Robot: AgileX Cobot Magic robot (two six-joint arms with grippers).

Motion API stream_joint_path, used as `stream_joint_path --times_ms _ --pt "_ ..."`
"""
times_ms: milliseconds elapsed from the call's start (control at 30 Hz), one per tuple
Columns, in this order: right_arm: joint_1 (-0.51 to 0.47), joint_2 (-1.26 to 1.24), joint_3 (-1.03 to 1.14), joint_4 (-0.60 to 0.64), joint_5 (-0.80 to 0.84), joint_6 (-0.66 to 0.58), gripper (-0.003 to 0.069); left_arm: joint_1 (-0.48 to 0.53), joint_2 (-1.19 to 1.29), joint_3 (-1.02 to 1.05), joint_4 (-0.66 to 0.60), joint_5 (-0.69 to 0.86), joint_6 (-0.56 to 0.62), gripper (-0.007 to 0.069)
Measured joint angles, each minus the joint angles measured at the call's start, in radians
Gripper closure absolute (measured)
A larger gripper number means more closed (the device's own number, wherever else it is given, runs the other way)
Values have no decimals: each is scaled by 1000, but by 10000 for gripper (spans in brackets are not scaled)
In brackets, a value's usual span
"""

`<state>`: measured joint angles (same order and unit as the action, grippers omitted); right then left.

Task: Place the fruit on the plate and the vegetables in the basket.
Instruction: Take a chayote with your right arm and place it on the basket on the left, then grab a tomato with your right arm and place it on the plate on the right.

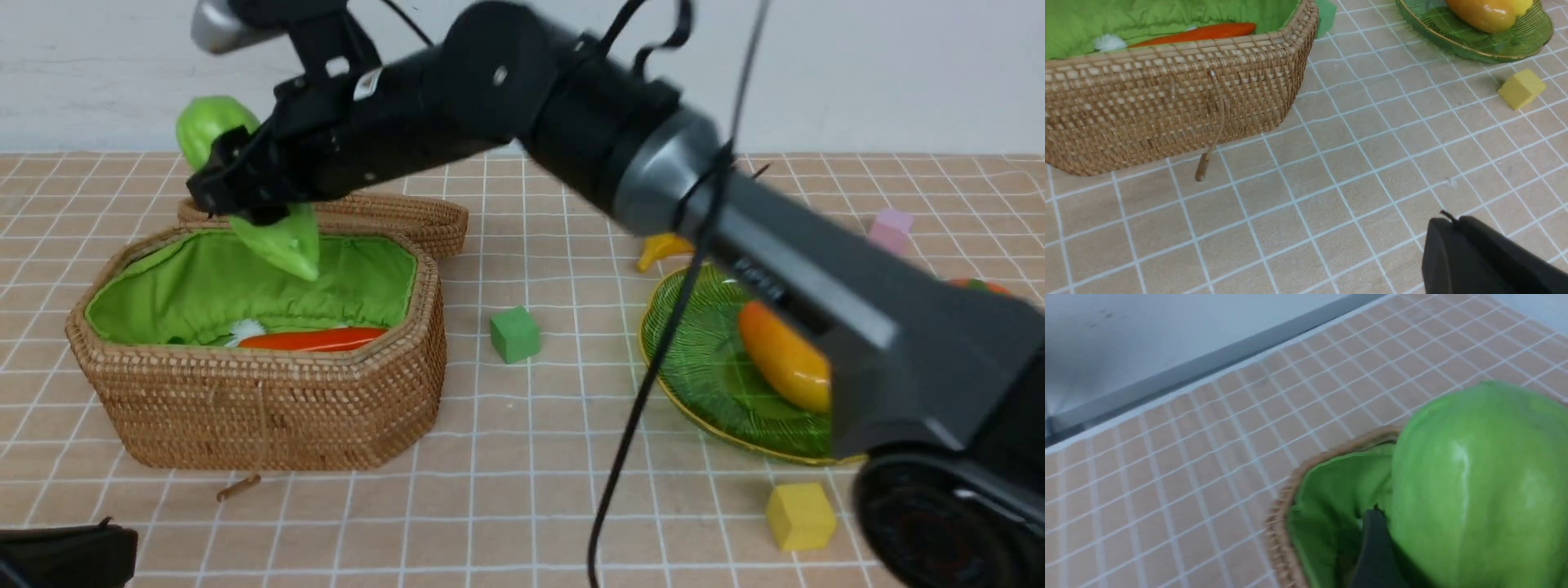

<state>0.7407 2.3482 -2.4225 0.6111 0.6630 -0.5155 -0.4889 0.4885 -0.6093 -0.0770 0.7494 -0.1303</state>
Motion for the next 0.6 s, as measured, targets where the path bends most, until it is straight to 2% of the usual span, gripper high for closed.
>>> stream_joint_path --times_ms 33,133,167,300,367,400,433,500,533,567,600 --pt "0 13 -2 -11 -7 0 193 0 0 0 0 0 0 629" --pt "0 51 -4 -77 -3 -1 42 0 0 0 1 1 0 629" --pt "0 52 -5 -96 12 -1 11 0 0 0 2 0 0 629" --pt "-1 28 -7 -158 90 5 -12 0 0 1 2 -14 0 629" --pt "-7 -9 -7 -211 176 27 8 0 0 1 2 -37 0 629" --pt "-17 -57 -7 -279 267 68 46 0 0 1 -1 -74 1 629" --pt "-20 -63 -7 -287 279 81 52 0 0 1 -3 -74 1 629" --pt "-59 -153 -11 -427 431 167 156 0 0 1 -21 -140 1 629" --pt "-63 -159 -13 -437 456 174 166 0 0 1 -26 -152 1 629" --pt "-117 -211 -17 -522 533 225 260 0 0 1 -51 -203 10 629" --pt "-139 -224 -18 -544 555 239 293 0 0 1 -63 -224 16 629"
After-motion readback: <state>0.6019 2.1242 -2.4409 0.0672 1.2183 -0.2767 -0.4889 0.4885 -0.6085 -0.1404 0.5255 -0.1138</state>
